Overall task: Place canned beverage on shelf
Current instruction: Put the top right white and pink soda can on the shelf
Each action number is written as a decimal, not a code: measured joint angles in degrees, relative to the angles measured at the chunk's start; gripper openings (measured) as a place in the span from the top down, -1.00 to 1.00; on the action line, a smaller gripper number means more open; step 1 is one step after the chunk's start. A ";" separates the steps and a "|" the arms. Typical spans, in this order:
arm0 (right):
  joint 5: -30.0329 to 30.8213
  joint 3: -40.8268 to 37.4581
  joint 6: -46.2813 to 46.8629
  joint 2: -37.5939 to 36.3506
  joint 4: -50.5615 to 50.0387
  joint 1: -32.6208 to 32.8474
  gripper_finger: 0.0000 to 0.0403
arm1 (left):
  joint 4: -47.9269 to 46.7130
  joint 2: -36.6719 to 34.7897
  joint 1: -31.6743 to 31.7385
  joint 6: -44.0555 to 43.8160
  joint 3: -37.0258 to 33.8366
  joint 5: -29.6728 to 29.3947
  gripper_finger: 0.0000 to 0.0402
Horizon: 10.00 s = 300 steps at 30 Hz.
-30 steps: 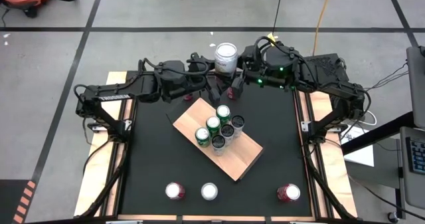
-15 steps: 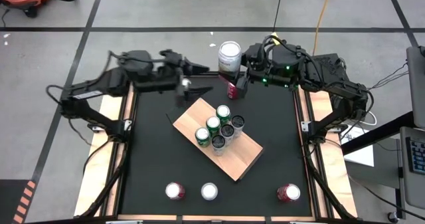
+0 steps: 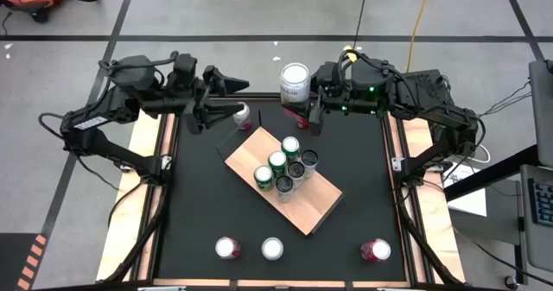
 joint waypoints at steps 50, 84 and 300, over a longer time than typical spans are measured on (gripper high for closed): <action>-3.15 0.02 1.67 2.24 -1.73 1.89 -0.36 | -1.76 18.04 13.22 20.75 8.94 29.39 -0.94; -6.56 0.02 1.97 2.26 -2.19 1.89 -0.36 | 1.86 18.47 14.56 18.60 8.92 35.08 -0.57; 9.47 0.04 34.67 -1.63 -38.96 23.68 -0.75 | -54.06 32.98 21.36 79.13 8.92 16.97 -0.50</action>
